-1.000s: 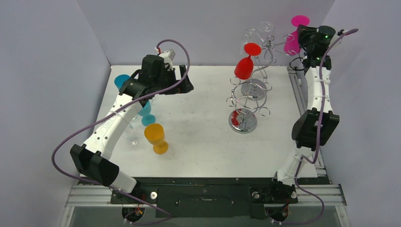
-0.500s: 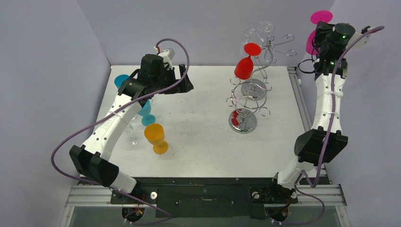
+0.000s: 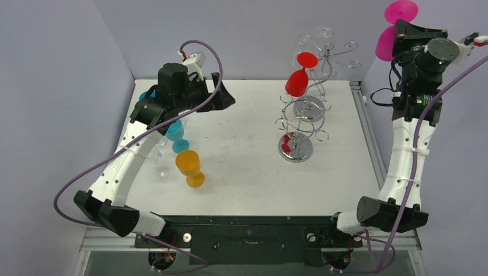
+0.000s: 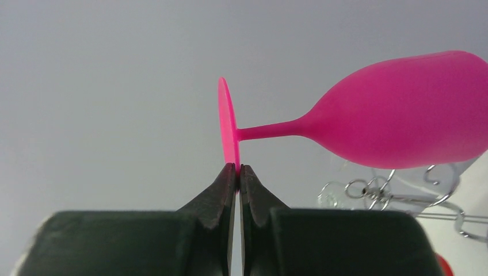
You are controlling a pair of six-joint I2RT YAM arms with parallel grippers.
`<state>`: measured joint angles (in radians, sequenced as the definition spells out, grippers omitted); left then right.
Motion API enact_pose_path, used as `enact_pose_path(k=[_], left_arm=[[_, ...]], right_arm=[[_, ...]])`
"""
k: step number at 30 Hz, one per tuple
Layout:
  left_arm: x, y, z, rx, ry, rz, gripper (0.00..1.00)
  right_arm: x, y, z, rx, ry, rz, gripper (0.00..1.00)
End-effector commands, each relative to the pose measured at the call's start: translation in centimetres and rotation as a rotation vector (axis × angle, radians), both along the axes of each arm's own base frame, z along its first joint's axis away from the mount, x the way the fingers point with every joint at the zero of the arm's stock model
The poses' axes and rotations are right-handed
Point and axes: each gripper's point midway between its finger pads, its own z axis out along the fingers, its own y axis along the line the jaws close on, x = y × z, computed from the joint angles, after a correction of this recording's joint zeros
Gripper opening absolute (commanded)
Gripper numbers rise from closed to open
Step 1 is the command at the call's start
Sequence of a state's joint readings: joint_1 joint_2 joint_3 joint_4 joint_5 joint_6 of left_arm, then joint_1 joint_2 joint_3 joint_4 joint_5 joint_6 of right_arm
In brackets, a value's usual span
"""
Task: Take the wine glass off the wine glass rack
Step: Place the wine glass at the center of the board.
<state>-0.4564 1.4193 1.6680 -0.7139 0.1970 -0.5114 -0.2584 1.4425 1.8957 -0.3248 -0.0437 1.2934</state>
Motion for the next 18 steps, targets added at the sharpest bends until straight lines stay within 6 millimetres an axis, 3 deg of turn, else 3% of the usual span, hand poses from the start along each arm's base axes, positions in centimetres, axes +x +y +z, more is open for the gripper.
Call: enact_pose_path(k=[1,7,10,11,12,18], left_arm=[[-1.3,-0.4,5.7,-0.105,-0.119,-0.046,0.93],[-1.5,-0.7,9.2,-0.222,-0.188,-0.100,0.93],[-1.4,-0.9,12.2,-0.340,-0.259,-0.153,0.93],[-1.3,-1.0,12.3,-0.366,-0.260,-0.165,0.93],[-1.4,-1.1,13.9,-0.422,-0.295,-0.196,0.93],[-0.9,-0.9,17.0,-0.597,-0.385,-0.274,0.94]], right_arm=[[-3.9,4.8,4.1,0.009,-0.118,0.179,0.00],[-7.4,11.0,7.6,0.052,-0.239,0.376,0.00],[-8.3,15.5,8.0,0.108,-0.267,0.519,0.00],[-8.8,16.4,8.5,0.116,-0.293,0.549,0.00],[-8.9,17.9,8.1,0.151,-0.287,0.599,0.00],[-10.1,23.0,8.4,0.292,-0.351,0.768,0.00]])
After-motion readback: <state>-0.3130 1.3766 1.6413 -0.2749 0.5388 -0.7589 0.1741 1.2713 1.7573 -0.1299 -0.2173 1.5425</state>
